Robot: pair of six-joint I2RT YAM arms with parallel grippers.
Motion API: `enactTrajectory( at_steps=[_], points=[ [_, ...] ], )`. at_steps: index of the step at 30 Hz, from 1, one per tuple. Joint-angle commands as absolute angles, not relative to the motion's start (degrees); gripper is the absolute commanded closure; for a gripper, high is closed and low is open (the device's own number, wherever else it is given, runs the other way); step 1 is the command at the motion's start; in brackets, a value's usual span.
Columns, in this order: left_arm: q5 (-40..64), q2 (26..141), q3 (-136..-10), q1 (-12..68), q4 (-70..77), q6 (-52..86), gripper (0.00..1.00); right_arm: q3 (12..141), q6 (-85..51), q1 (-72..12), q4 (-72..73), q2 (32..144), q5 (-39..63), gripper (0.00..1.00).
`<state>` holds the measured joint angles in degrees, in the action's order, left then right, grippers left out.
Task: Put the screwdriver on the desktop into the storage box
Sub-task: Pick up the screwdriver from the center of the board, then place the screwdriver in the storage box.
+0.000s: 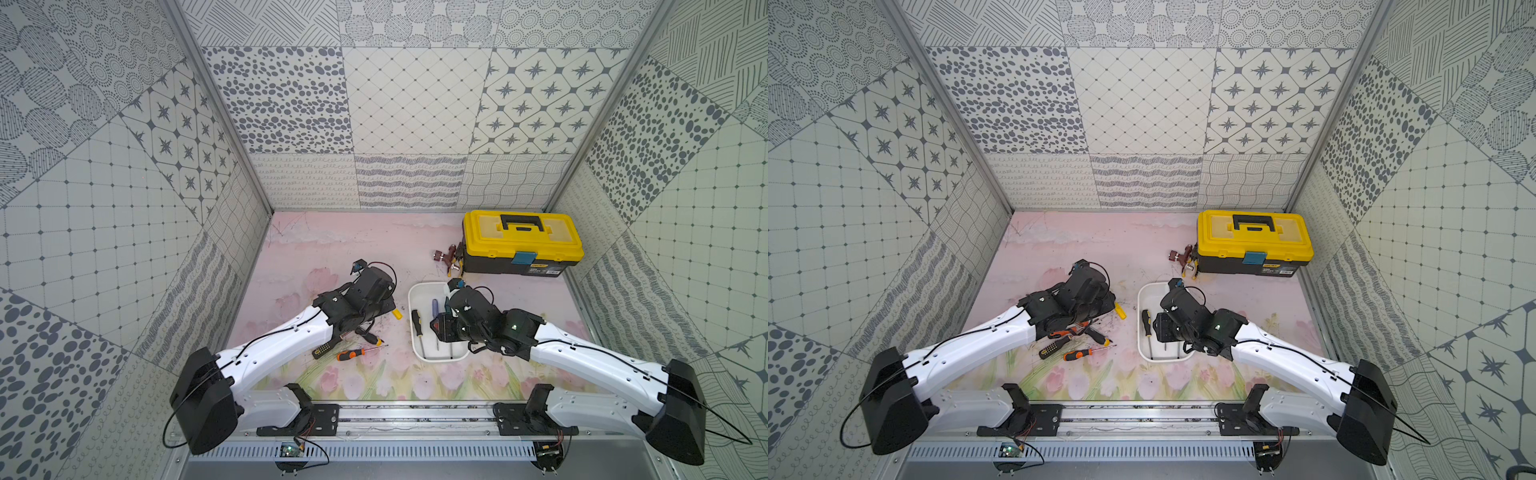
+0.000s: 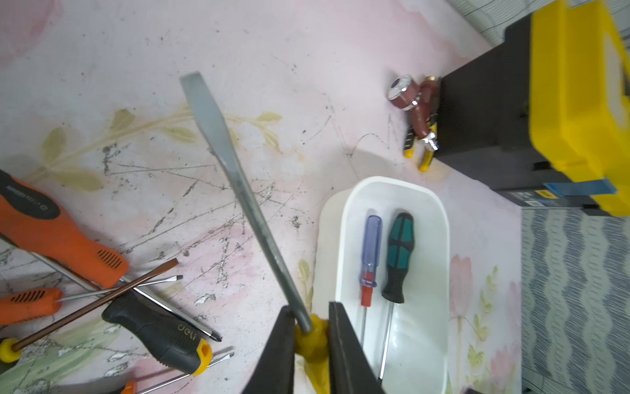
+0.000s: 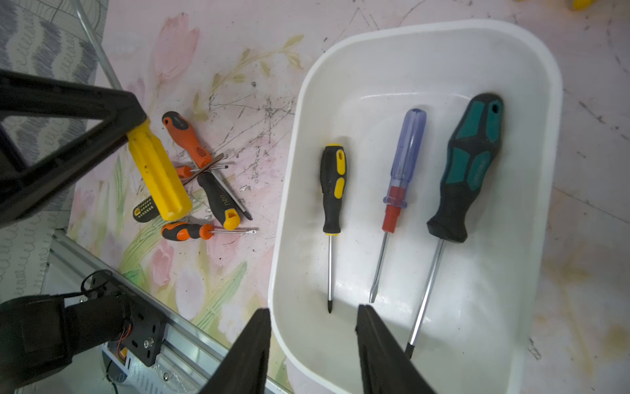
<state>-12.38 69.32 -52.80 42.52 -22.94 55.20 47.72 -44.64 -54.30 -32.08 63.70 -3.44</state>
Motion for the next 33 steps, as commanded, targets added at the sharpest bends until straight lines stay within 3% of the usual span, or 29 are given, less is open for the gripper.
enactTrajectory(
  at_steps=[1, 7, 12, 17, 21, 28, 32, 33],
  points=[
    [-1.6, 61.4, -47.5, 42.2, -6.2, 45.1, 1.0, 45.5, -43.9, -54.3, -23.7, 59.6, 3.3, 0.36],
    [19.3, 58.4, -37.5, 42.3, 18.9, 51.8, 1.0, 39.2, -45.4, -54.3, -7.7, 51.6, 16.0, 0.19],
    [27.7, 60.3, -34.7, 42.3, 32.4, 58.1, 1.0, 37.7, -46.0, -53.9, -5.1, 49.1, 17.0, 0.15],
    [32.7, 61.6, -34.6, 42.4, 38.5, 60.2, 1.0, 37.5, -47.1, -53.0, -5.0, 49.8, 17.1, 0.19],
    [34.3, 61.7, -34.5, 42.6, 39.5, 59.9, 1.0, 37.9, -47.1, -52.8, -4.8, 50.5, 17.3, 0.32],
    [31.1, 59.2, -34.4, 42.6, 33.4, 55.8, 1.0, 38.5, -46.6, -52.7, -4.8, 49.8, 17.9, 0.82],
    [29.1, 58.2, -35.7, 43.3, 28.2, 53.1, 1.0, 39.0, -45.4, -52.8, -6.1, 49.5, 17.7, 1.0],
    [28.8, 58.1, -36.2, 43.5, 27.0, 52.2, 1.0, 39.4, -45.0, -52.9, -7.2, 49.5, 16.7, 1.0]
  ],
)
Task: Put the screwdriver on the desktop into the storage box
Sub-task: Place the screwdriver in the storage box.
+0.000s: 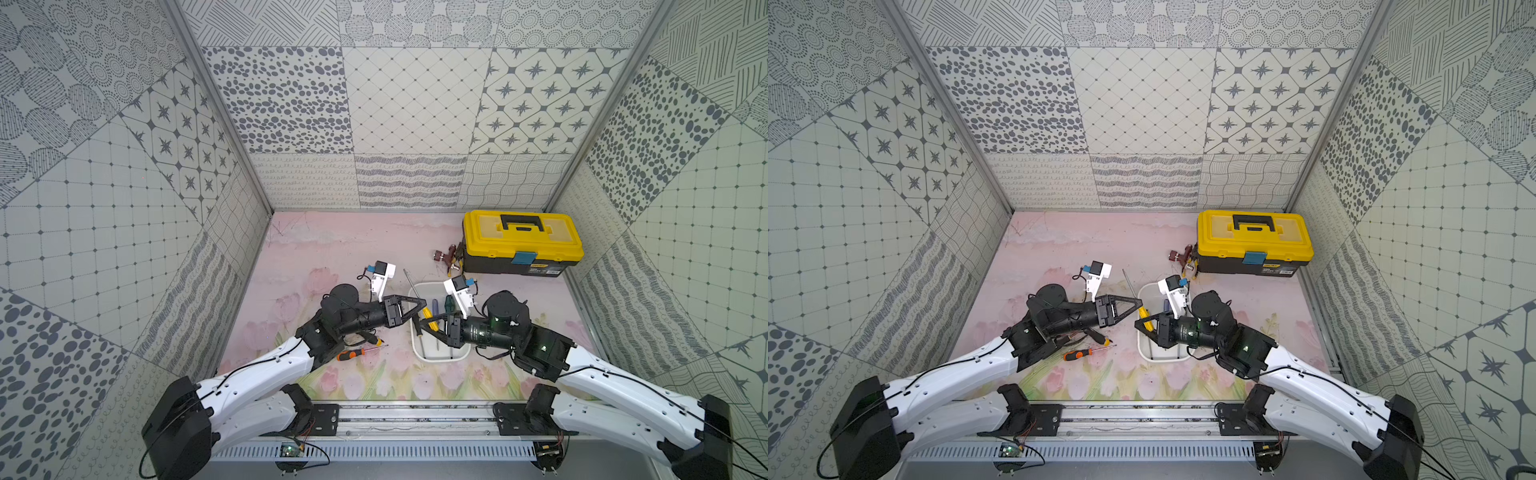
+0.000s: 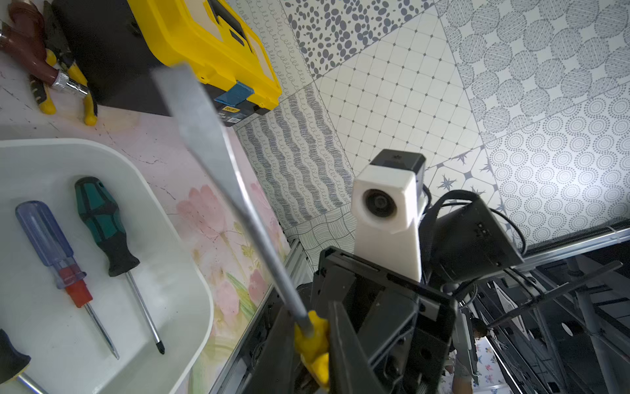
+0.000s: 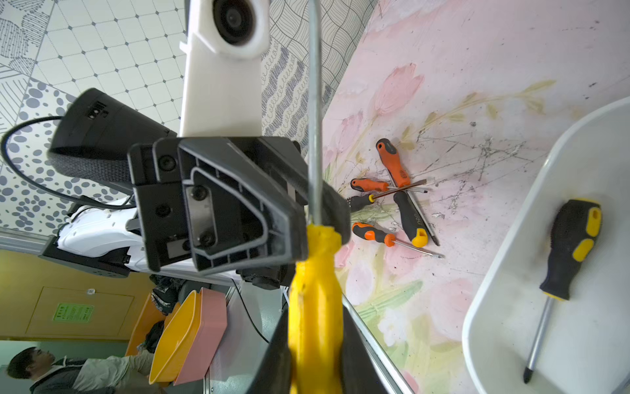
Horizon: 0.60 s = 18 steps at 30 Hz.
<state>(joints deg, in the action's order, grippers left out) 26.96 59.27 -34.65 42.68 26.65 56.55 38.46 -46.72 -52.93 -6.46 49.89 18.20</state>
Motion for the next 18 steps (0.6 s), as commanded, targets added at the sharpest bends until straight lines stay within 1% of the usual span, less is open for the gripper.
enactTrajectory(
  at_steps=[1, 2, 4, 5, 6, 7, 9, 11, 13, 18],
  points=[
    [28.7, 58.1, -36.5, 43.8, 25.9, 51.5, 1.0, 39.8, -44.6, -53.0, -8.4, 49.5, 15.3, 1.0],
    [28.4, 58.1, -36.9, 44.0, 25.1, 51.2, 0.94, 40.1, -44.2, -53.3, -9.6, 49.6, 14.1, 1.0],
    [27.5, 58.5, -37.4, 44.4, 23.5, 51.1, 0.59, 41.0, -43.0, -54.3, -12.6, 50.1, 10.2, 1.0],
    [27.0, 58.6, -37.5, 44.5, 23.1, 51.2, 0.47, 41.5, -42.4, -54.8, -13.9, 50.3, 8.5, 1.0],
    [26.5, 58.8, -37.5, 44.7, 22.7, 51.3, 0.37, 42.2, -41.8, -55.6, -15.4, 50.6, 6.5, 1.0],
    [26.2, 59.1, -37.4, 44.8, 22.6, 51.6, 0.32, 43.0, -40.9, -56.5, -17.1, 51.0, 3.9, 1.0],
    [25.5, 60.0, -37.4, 45.0, 22.7, 52.4, 0.25, 44.4, -39.4, -58.7, -19.9, 51.7, -1.3, 1.0],
    [25.5, 61.2, -37.6, 45.2, 23.0, 53.0, 0.24, 45.4, -38.3, -60.5, -21.5, 52.5, -5.0, 1.0],
    [25.6, 62.7, -38.2, 45.5, 22.9, 53.2, 0.25, 46.0, -37.8, -62.0, -22.4, 53.5, -7.7, 1.0],
    [23.9, 66.0, -41.1, 46.8, 17.9, 51.5, 0.33, 47.1, -37.3, -65.0, -23.5, 55.5, -13.3, 1.0]
  ],
)
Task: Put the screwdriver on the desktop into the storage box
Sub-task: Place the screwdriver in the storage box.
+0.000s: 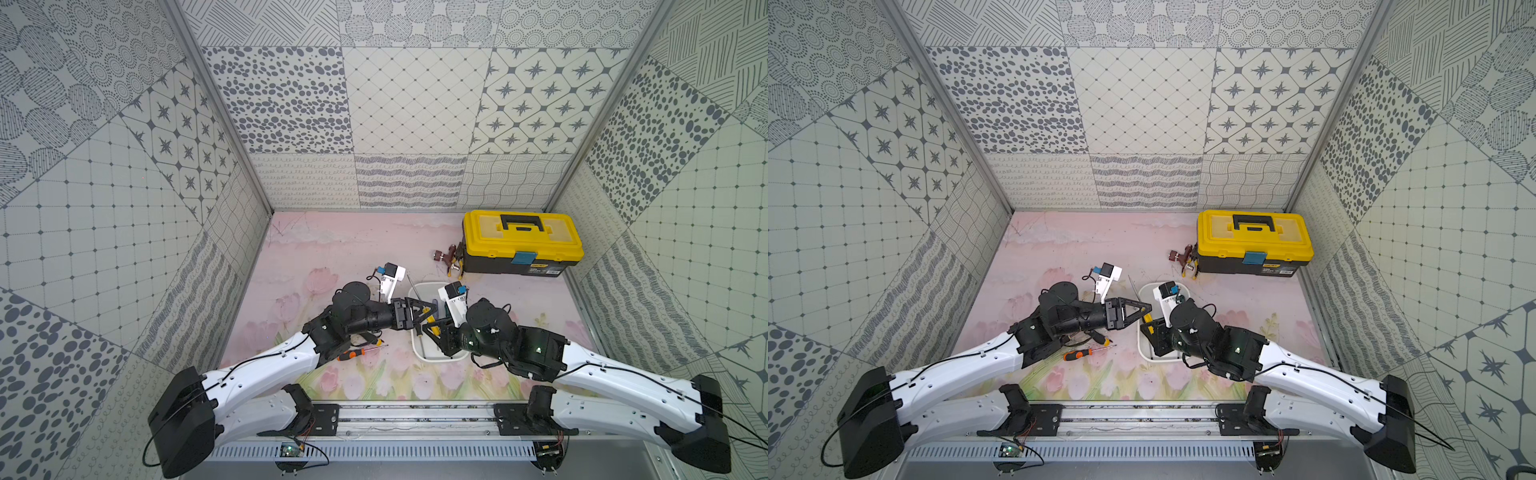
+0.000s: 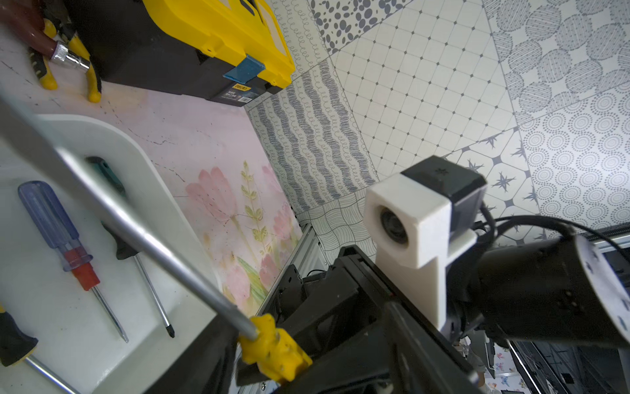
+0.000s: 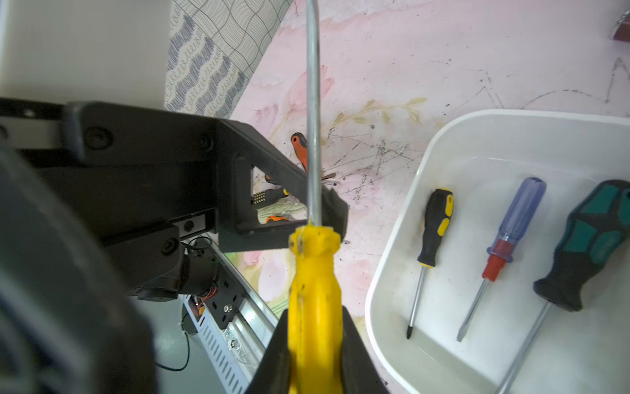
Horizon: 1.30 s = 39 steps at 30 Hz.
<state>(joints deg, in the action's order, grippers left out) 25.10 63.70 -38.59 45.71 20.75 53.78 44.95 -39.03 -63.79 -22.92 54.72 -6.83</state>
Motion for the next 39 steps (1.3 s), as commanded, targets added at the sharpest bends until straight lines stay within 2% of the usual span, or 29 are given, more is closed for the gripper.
enactTrajectory(
  at_steps=[1, 14, 16, 17, 19, 20, 22, 25, 31, 34, 39],
  points=[
    [23.5, 66.4, -41.5, 47.0, 16.8, 51.2, 0.35, 47.3, -37.2, -65.4, -23.7, 55.7, -14.0, 1.0],
    [22.0, 70.0, -43.8, 47.4, 12.1, 50.7, 0.97, 46.5, -37.5, -66.1, -23.3, 54.4, -14.7, 1.0],
    [20.3, 69.6, -44.2, 47.4, 10.2, 49.7, 1.0, 46.3, -37.8, -66.0, -23.1, 53.7, -14.4, 1.0],
    [19.7, 69.5, -44.5, 47.4, 9.3, 48.9, 1.0, 46.3, -37.9, -66.0, -23.1, 53.5, -14.2, 0.92],
    [18.6, 68.9, -45.0, 47.4, 7.2, 46.4, 1.0, 46.1, -38.0, -65.6, -23.2, 53.0, -13.0, 0.5],
    [17.6, 68.6, -45.7, 47.5, 5.4, 44.9, 1.0, 46.0, -38.1, -64.9, -23.1, 52.8, -11.5, 0.37],
    [14.1, 67.9, -47.5, 47.6, -0.3, 41.2, 1.0, 45.5, -38.1, -63.0, -23.2, 52.0, -6.7, 0.3],
    [12.8, 66.2, -47.5, 47.6, -3.4, 37.6, 1.0, 44.3, -38.6, -60.0, -23.1, 50.4, -0.6, 0.29],
    [21.4, 65.4, -46.4, 47.7, -0.4, 36.0, 1.0, 39.5, -40.4, -53.2, -16.8, 47.7, 16.2, 0.35],
    [26.4, 66.3, -46.4, 48.2, 2.4, 36.6, 1.0, 38.7, -40.3, -52.8, -16.7, 47.1, 17.5, 0.4],
    [27.7, 66.2, -46.1, 48.3, 4.5, 37.1, 1.0, 38.0, -40.4, -52.6, -16.4, 46.8, 18.4, 0.48]
  ],
)
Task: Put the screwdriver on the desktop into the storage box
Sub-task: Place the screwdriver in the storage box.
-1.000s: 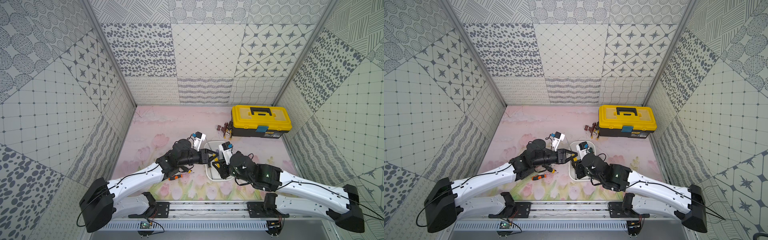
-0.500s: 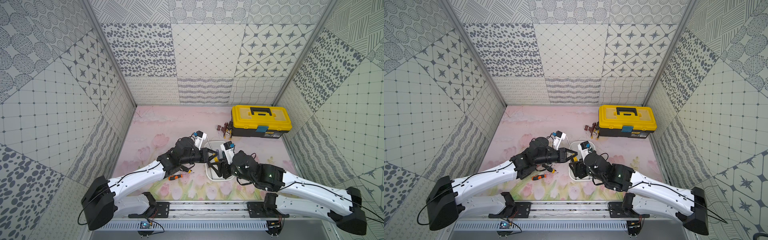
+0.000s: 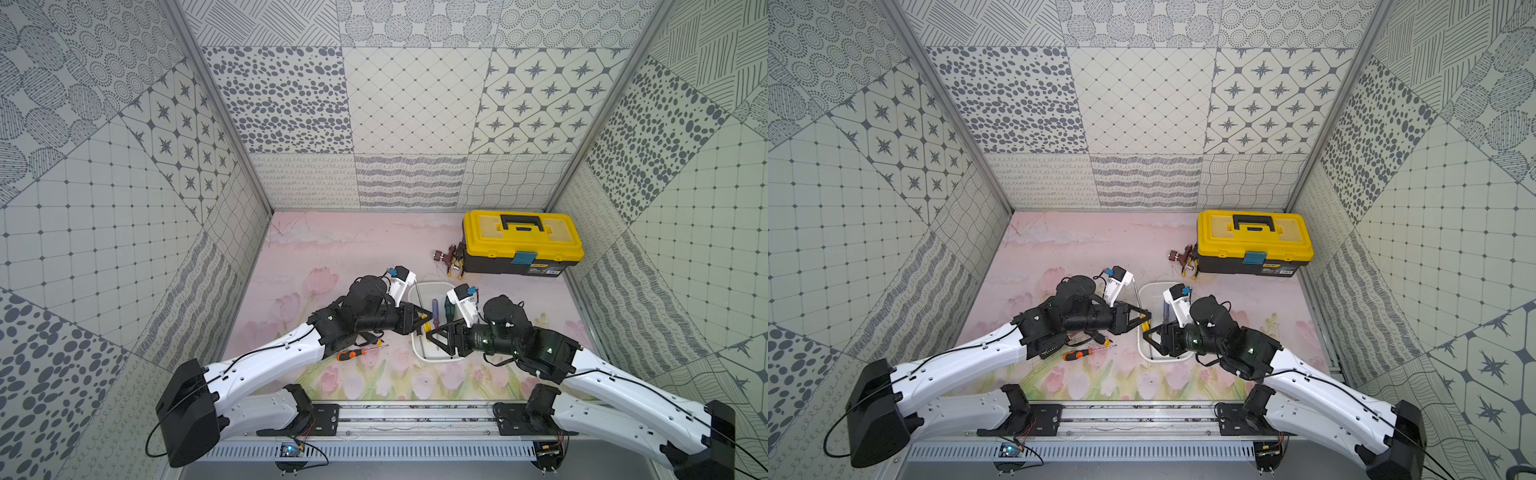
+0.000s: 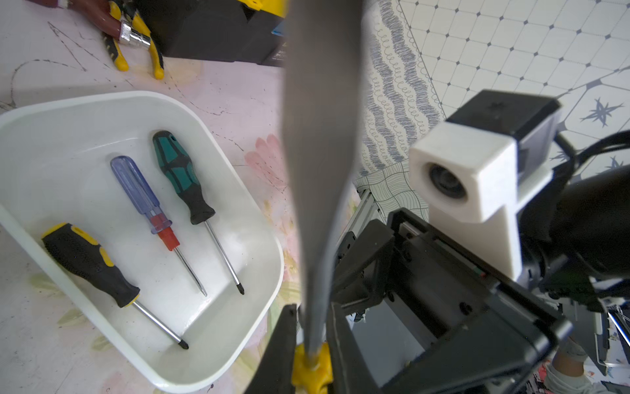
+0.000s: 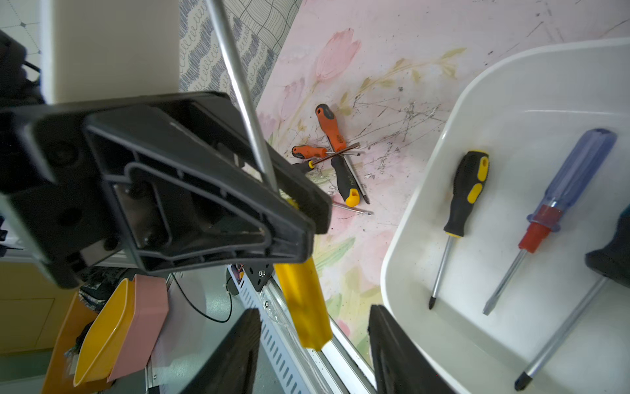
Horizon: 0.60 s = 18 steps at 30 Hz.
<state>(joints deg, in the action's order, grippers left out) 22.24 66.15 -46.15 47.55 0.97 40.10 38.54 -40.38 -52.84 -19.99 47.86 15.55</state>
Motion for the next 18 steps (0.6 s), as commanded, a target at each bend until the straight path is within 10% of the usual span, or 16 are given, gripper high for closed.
enactTrajectory(
  at_steps=[1, 18],
  points=[
    [28.2, 66.1, -45.9, 48.3, 5.1, 37.3, 1.0, 37.9, -40.5, -52.6, -16.3, 46.8, 18.3, 0.5],
    [31.0, 66.6, -44.3, 48.3, 10.9, 40.6, 1.0, 38.3, -40.5, -52.2, -15.6, 48.9, 17.1, 0.87]
  ],
)
